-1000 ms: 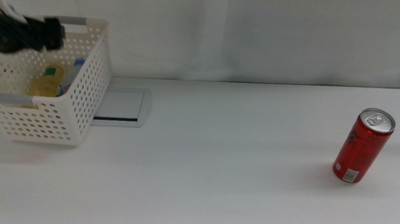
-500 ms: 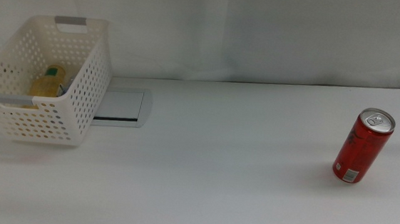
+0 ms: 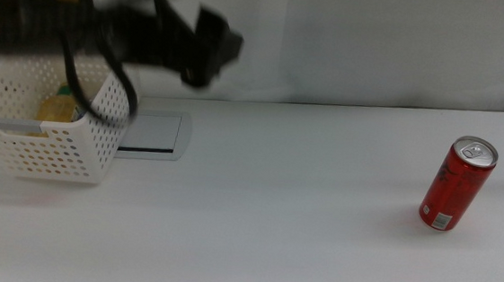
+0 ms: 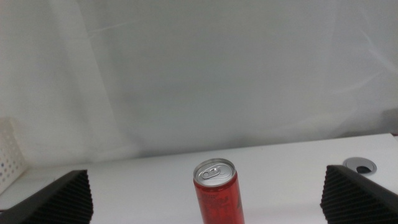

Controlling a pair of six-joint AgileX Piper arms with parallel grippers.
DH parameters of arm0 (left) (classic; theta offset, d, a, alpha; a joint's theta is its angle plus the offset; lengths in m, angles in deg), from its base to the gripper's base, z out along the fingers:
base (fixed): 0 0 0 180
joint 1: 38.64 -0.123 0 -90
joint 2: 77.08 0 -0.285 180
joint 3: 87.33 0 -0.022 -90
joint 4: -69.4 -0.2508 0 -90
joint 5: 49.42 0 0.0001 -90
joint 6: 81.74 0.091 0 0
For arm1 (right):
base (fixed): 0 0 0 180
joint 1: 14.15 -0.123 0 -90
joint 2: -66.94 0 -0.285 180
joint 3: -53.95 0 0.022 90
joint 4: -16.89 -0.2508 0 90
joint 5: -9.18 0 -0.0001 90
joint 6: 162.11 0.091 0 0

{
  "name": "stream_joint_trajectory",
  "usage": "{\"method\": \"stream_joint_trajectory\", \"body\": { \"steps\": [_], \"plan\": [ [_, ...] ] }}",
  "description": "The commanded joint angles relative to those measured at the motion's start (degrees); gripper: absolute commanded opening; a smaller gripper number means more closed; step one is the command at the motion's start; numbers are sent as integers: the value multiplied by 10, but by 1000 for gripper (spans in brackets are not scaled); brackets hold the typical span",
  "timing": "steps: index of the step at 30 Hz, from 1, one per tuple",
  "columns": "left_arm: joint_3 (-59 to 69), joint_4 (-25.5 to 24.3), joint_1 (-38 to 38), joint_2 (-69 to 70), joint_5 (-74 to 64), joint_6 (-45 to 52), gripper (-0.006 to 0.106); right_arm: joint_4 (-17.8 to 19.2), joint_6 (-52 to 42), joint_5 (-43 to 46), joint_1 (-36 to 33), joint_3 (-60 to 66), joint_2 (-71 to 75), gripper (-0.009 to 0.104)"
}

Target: Use arms to grab the bottles and put them into the dustbin to the left of the table.

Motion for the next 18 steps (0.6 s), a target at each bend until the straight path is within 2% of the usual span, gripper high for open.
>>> {"method": "stream_joint_trajectory", "body": {
  "steps": [1,8,13,18],
  "plan": [
    [53,3,23,31,47,5,93,9,-3,-44,-2,-39,-36,103],
    [226,8,46,146,133,4,89,-8,1,-134,-2,-107,-168,103],
    [291,8,46,191,138,4,89,-11,0,-89,-2,-107,-252,103],
    [321,8,46,200,147,4,89,8,-6,-55,-2,-104,-345,103]
  ]
}}
